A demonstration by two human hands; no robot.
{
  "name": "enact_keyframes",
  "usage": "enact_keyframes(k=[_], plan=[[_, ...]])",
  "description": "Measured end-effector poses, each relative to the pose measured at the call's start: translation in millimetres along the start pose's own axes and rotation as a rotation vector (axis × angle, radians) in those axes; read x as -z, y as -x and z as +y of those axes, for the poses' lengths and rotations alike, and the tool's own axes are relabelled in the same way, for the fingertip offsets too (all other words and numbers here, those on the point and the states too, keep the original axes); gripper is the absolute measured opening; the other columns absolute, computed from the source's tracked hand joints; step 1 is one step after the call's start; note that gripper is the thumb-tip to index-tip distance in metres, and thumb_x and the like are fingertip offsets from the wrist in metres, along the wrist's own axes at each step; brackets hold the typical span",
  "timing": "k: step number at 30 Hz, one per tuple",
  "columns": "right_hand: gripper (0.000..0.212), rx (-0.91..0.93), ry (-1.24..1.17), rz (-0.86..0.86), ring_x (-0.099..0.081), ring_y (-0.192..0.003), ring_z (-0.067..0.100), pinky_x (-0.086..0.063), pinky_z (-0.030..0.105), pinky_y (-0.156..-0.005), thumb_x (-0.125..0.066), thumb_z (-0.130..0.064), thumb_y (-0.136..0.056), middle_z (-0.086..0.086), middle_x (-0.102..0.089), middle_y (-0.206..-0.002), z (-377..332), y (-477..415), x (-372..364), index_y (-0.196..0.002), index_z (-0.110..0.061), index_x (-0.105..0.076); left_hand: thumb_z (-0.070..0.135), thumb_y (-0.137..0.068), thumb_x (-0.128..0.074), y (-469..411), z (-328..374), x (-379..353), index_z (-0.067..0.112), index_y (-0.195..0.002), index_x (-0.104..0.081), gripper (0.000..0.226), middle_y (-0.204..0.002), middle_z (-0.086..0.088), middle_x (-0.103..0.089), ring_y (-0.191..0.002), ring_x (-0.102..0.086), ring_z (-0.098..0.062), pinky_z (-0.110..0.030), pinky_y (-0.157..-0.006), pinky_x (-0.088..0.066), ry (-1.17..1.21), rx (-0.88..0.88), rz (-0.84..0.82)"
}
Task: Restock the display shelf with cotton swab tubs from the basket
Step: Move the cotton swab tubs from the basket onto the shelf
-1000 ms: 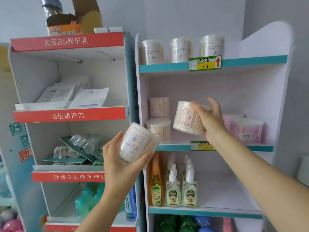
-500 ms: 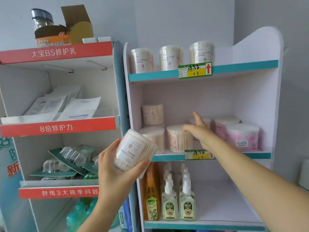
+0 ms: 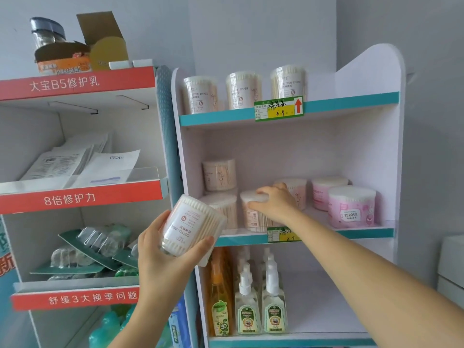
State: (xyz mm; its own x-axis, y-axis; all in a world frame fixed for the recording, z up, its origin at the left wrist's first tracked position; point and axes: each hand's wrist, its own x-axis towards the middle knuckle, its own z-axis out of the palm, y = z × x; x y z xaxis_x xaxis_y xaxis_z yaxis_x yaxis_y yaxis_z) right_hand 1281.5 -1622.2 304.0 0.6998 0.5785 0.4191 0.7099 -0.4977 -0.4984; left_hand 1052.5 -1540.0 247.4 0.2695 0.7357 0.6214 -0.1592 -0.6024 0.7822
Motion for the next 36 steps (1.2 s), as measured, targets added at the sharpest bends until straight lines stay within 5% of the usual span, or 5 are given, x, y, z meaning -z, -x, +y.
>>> enact_keyframes(k=[9, 18, 23, 26, 36], plan=[[0.080, 0.050, -0.312, -0.181, -0.014, -0.146, 0.020, -0.021, 0.046, -0.117, -0.065, -0.020, -0.087, -0.006, -0.008, -0.159, 22, -6, 19, -0.149, -0.034, -0.018, 0.033, -0.053, -0.090, -1, 12, -12, 0.038, -0.124, -0.046, 0.084, -0.122, 0.010, -0.048, -0.113, -0.049, -0.011, -0.043, -0.098, -0.047, 0.045, -0.011, -0.033], [0.113, 0.057, -0.799, -0.346, -0.048, -0.127, 0.020, -0.041, 0.047, -0.106, -0.076, -0.067, -0.049, -0.002, -0.038, -0.148, -3, 46, 60, -0.145, -0.038, -0.025, 0.035, -0.059, -0.086, -1, 32, -53, 0.033, -0.132, -0.040, 0.087, -0.122, 0.012, -0.039, -0.105, -0.044, 0.001, -0.017, -0.089, -0.039, 0.032, -0.053, -0.026], [0.116, 0.019, -0.944, -0.236, -0.068, -0.096, 0.019, -0.057, 0.036, -0.081, -0.086, -0.037, -0.050, -0.001, -0.063, -0.116, -15, 53, 57, -0.145, -0.040, -0.020, 0.040, -0.060, -0.085, -4, 53, -100, 0.029, -0.141, -0.029, 0.099, -0.128, 0.011, -0.032, -0.108, -0.031, 0.022, 0.007, -0.083, -0.028, 0.043, -0.124, -0.148], [0.112, -0.103, -0.982, -0.040, -0.066, -0.096, 0.020, -0.056, 0.040, -0.082, -0.087, -0.026, -0.059, -0.002, -0.061, -0.116, 4, 37, 63, -0.146, -0.038, -0.018, 0.049, -0.059, -0.082, -14, 56, -110, 0.027, -0.149, -0.010, 0.118, -0.147, 0.007, -0.024, -0.130, -0.027, 0.003, -0.014, -0.104, -0.025, -0.053, -0.131, -0.421], [0.117, -0.111, -0.153, 0.108, -0.037, -0.133, 0.025, -0.038, 0.038, -0.100, -0.085, -0.028, -0.063, 0.004, -0.024, -0.152, 50, 22, 61, -0.150, -0.032, -0.008, 0.039, -0.090, -0.057, -29, 11, -93, 0.029, -0.138, -0.044, 0.051, -0.149, 0.009, -0.028, -0.142, -0.012, -0.013, -0.029, -0.116, -0.015, -0.698, -0.374, -0.508]])
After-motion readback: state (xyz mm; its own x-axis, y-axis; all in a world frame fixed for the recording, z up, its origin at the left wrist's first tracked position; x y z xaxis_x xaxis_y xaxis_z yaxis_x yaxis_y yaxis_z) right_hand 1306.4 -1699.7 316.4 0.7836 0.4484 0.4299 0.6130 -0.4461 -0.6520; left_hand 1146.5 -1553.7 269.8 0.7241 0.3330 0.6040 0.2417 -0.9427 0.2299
